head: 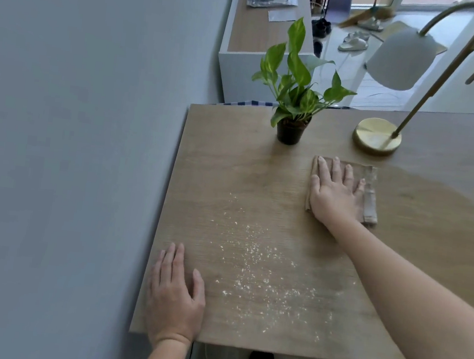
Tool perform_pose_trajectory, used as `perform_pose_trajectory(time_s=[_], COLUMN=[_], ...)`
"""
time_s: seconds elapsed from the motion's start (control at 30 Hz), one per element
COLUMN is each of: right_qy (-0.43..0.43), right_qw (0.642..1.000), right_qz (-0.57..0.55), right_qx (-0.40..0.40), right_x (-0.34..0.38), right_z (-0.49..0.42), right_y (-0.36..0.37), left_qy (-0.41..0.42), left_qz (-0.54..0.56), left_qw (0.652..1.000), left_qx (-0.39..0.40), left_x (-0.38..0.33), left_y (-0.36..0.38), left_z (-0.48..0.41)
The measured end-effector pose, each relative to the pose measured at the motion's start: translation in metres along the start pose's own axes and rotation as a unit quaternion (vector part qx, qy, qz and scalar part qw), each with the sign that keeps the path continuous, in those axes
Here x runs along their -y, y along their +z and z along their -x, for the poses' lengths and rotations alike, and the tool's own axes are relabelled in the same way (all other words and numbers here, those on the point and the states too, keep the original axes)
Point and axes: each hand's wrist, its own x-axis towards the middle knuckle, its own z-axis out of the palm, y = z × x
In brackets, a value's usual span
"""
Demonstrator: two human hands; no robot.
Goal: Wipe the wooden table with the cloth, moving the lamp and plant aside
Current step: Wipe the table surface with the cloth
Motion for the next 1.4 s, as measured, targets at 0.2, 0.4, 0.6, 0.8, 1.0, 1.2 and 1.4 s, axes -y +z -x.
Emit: perform_pose_trajectory(time_s=[0.2,0.4,0.6,0.8,1.0,1.2,1.4], right_qy=[-0.179,-0.057,-0.095,-0.149,-0.004,-0.113,-0.136], right_qw=[0.983,0.998,0.995,0.986,0.999,0.993,0.988], right_qz=[0.035,0.03,0.003,0.068,0.047,0.039,0.078], right_qx=[0.034,0.0,0.022,0.016,-0.022,-0.004,-0.005], right_x=[0.021,-0.025,0.043,-0.049,-0.074,-0.029,-0.126], right_z=[0.044,-0.003,-0.003,0.042,-0.007,0.054,0.133], right_y=[0.022,-0.011,0.013,-0.011,-0.027,0.016,0.003], left_qy=[0.001,0.001,-0.002,-0.003,-0.003,-0.005,-0.005], left_qz=[0.002,0.001,0.005,0.01,0.01,0.001,0.023], left_qw=[1.0,1.0,1.0,1.0,1.0,1.0,0.999], left_qx=[-0.001,0.004,0.0,-0.01,-0.011,-0.006,-0.028], left_x=[0.001,0.001,0.002,0.0,-0.003,0.001,-0.005], left_y=[0.0,0.001,0.001,-0.001,-0.003,-0.003,-0.005], left_z=[-0.001,-0.001,-0.002,-0.002,-0.002,0.0,-0.002])
